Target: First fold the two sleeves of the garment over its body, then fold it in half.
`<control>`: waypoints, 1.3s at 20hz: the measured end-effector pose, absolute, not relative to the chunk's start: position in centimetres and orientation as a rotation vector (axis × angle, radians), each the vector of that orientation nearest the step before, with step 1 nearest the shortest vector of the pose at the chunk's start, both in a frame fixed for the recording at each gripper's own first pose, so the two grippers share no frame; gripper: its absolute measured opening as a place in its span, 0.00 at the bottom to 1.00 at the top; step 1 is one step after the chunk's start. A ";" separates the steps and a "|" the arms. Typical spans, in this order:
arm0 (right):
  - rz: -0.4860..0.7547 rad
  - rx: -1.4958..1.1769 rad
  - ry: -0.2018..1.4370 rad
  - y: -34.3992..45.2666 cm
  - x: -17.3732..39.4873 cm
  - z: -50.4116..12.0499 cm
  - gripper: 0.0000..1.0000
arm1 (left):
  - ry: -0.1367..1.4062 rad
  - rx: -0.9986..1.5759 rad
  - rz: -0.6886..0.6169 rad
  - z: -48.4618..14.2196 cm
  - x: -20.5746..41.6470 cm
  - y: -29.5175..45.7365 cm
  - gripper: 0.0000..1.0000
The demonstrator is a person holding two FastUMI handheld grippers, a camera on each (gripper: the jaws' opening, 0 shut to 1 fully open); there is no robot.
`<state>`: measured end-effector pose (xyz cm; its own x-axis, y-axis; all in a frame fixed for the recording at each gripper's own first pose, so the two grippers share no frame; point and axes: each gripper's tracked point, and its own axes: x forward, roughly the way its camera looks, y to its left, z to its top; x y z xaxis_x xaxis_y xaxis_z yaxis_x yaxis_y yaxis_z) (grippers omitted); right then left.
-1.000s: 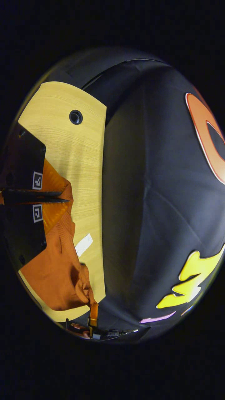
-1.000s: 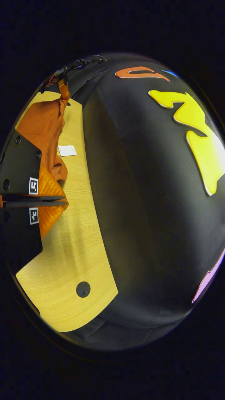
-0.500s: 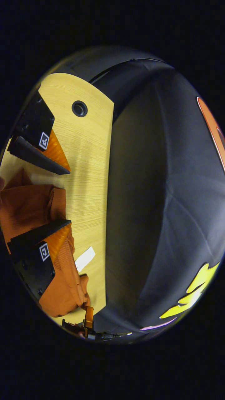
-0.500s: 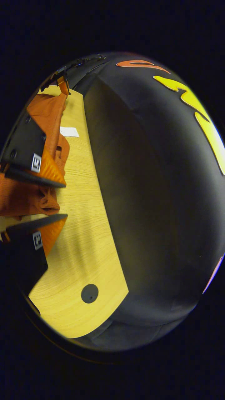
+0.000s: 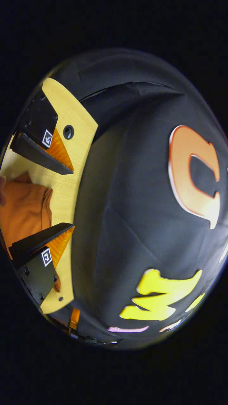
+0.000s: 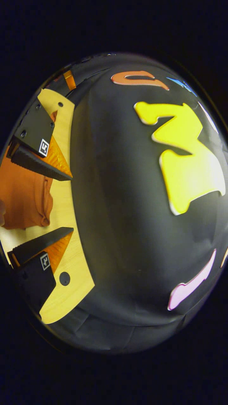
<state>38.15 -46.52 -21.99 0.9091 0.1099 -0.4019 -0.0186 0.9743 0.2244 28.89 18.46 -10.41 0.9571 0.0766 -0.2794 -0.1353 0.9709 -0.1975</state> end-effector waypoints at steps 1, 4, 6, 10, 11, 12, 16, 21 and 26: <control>0.071 0.214 0.382 -45.6 36.8 -19.3 0.94 | 0.235 -0.198 0.107 -8.5 27.8 18.4 0.99; 0.111 0.154 0.263 -43.4 31.4 -13.1 0.94 | 0.145 -0.101 0.078 -3.2 23.7 17.3 0.99; 0.124 0.090 0.199 -41.8 26.8 -9.8 0.94 | 0.100 -0.078 0.060 0.3 20.7 16.1 0.99; 0.083 0.056 0.107 -40.3 17.5 -6.5 0.94 | -0.029 -0.077 -0.002 6.0 12.0 13.5 0.98; 0.090 0.058 0.099 -39.8 15.4 -6.1 0.94 | -0.043 -0.066 0.003 6.6 9.9 13.3 0.98; 0.091 0.052 0.083 -39.2 12.9 -5.3 0.94 | -0.049 -0.069 0.009 6.9 7.8 12.8 0.98; 0.098 -0.012 -0.048 -38.8 4.2 -2.4 0.95 | -0.093 -0.086 0.060 7.0 0.1 10.3 0.98; 0.145 0.002 -0.053 -39.2 -4.6 -3.8 0.95 | -0.079 -0.079 0.058 4.2 -8.1 4.8 0.97; 0.144 0.014 -0.056 -42.0 -9.5 -4.8 0.95 | -0.046 -0.048 0.049 1.4 -13.5 0.8 0.97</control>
<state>-9.45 -41.98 -4.85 0.9881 0.1427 0.0572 -0.1434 0.9896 0.0097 -13.52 0.84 1.43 0.9977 0.0502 0.0452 -0.0479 0.9977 -0.0489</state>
